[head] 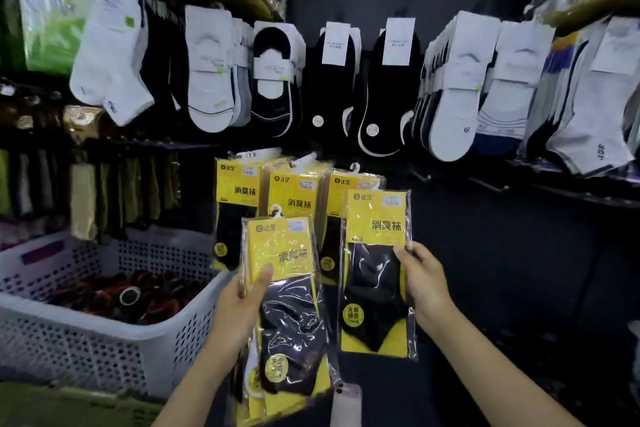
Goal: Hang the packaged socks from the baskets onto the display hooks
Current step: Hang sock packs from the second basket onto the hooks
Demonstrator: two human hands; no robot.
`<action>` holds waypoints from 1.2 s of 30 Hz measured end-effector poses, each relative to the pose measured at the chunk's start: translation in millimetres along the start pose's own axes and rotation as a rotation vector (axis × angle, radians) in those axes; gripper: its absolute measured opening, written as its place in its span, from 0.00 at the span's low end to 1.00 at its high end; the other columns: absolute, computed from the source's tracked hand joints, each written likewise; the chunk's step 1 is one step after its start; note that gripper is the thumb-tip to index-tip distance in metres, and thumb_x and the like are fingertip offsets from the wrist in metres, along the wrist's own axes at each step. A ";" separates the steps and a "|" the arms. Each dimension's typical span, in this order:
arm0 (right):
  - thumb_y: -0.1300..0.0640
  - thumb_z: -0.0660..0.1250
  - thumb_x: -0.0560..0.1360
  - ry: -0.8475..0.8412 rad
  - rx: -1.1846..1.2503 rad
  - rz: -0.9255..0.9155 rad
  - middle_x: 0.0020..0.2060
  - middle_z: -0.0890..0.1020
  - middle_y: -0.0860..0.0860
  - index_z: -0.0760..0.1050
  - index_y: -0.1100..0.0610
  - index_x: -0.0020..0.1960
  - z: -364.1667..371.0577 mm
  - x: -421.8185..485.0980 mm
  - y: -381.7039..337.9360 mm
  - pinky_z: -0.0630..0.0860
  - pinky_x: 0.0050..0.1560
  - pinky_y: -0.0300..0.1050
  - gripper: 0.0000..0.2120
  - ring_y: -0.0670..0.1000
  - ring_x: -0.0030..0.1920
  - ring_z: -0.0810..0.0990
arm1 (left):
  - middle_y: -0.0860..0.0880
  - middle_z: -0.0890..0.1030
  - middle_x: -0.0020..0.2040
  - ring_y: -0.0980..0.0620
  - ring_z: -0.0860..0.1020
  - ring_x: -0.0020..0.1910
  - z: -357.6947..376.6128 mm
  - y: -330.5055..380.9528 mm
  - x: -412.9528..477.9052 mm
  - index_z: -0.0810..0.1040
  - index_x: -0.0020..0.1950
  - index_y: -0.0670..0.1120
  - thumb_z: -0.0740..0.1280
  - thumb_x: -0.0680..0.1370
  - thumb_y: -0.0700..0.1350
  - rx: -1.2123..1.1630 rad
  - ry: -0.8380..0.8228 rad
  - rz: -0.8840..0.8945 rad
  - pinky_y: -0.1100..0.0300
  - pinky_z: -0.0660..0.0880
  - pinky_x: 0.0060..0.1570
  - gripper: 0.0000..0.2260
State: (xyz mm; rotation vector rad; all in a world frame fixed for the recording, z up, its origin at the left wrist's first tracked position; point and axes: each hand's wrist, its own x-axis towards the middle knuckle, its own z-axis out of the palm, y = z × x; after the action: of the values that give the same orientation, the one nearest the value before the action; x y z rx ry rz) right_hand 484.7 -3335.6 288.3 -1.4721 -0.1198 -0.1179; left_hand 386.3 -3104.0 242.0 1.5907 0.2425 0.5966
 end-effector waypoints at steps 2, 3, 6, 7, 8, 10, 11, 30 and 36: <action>0.57 0.64 0.79 0.032 -0.031 -0.021 0.50 0.83 0.59 0.77 0.57 0.50 7.3 14.7 -12.6 0.75 0.61 0.57 0.05 0.59 0.53 0.81 | 0.58 0.79 0.48 0.59 0.76 0.50 -5.0 -3.4 5.4 0.75 0.59 0.52 0.63 0.70 0.64 -0.018 0.030 -0.035 0.60 0.68 0.54 0.23; 0.57 0.64 0.78 0.039 -0.050 -0.035 0.49 0.83 0.59 0.77 0.58 0.51 11.7 20.9 -17.7 0.75 0.61 0.56 0.06 0.58 0.53 0.81 | 0.58 0.78 0.50 0.57 0.76 0.51 -6.5 -4.5 6.4 0.74 0.60 0.53 0.63 0.69 0.64 -0.033 0.038 -0.042 0.58 0.68 0.56 0.24; 0.58 0.64 0.78 0.035 -0.109 -0.055 0.44 0.81 0.56 0.77 0.59 0.48 26.2 35.3 -25.8 0.75 0.57 0.53 0.05 0.54 0.46 0.78 | 0.61 0.78 0.50 0.60 0.76 0.50 -9.5 -7.3 8.4 0.74 0.61 0.54 0.63 0.69 0.64 -0.073 0.059 -0.041 0.58 0.67 0.55 0.24; 0.59 0.65 0.78 0.036 -0.117 -0.049 0.42 0.80 0.55 0.77 0.59 0.45 31.0 38.9 -25.3 0.77 0.53 0.52 0.04 0.53 0.44 0.77 | 0.59 0.79 0.51 0.57 0.76 0.51 -10.5 -7.9 8.2 0.75 0.61 0.53 0.63 0.69 0.64 -0.070 0.062 -0.037 0.57 0.68 0.55 0.25; 0.59 0.65 0.77 0.047 -0.121 -0.040 0.39 0.78 0.54 0.76 0.59 0.42 35.5 42.4 -23.8 0.77 0.49 0.51 0.06 0.52 0.42 0.76 | 0.57 0.79 0.53 0.55 0.76 0.53 -11.8 -8.8 8.5 0.75 0.62 0.52 0.63 0.69 0.64 -0.068 0.063 -0.036 0.56 0.68 0.56 0.25; 0.60 0.65 0.77 0.080 -0.121 -0.031 0.33 0.75 0.51 0.72 0.57 0.37 43.1 49.8 -18.3 0.75 0.37 0.46 0.11 0.49 0.38 0.73 | 0.56 0.80 0.54 0.53 0.77 0.54 -14.3 -11.1 9.5 0.75 0.62 0.52 0.64 0.69 0.64 -0.077 0.065 -0.045 0.55 0.69 0.56 0.26; 0.60 0.65 0.77 0.091 -0.123 -0.023 0.33 0.75 0.50 0.72 0.56 0.35 46.4 53.7 -15.2 0.73 0.36 0.43 0.12 0.50 0.38 0.73 | 0.56 0.80 0.54 0.53 0.77 0.55 -15.0 -11.6 9.2 0.75 0.61 0.52 0.64 0.68 0.64 -0.082 0.065 -0.050 0.54 0.70 0.57 0.26; 0.54 0.76 0.68 -0.295 -0.135 0.055 0.47 0.80 0.63 0.74 0.63 0.47 74.5 -41.9 30.4 0.77 0.54 0.50 0.16 0.55 0.47 0.79 | 0.56 0.85 0.41 0.60 0.83 0.39 12.3 -7.1 -4.2 0.79 0.51 0.54 0.67 0.70 0.59 -0.162 -0.031 -0.082 0.70 0.75 0.32 0.14; 0.55 0.67 0.77 -0.201 -0.085 0.072 0.47 0.82 0.53 0.78 0.59 0.48 56.3 -26.7 28.2 0.73 0.52 0.41 0.07 0.50 0.50 0.78 | 0.64 0.84 0.41 0.68 0.81 0.40 -0.6 -12.4 0.4 0.78 0.51 0.57 0.59 0.74 0.63 -0.144 -0.062 -0.096 0.70 0.73 0.35 0.15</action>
State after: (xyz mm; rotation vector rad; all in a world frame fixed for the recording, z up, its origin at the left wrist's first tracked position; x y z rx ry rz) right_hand 462.2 -3276.7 261.9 -1.5689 -0.2264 0.0847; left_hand 388.7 -3101.9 230.1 1.4474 0.2231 0.4786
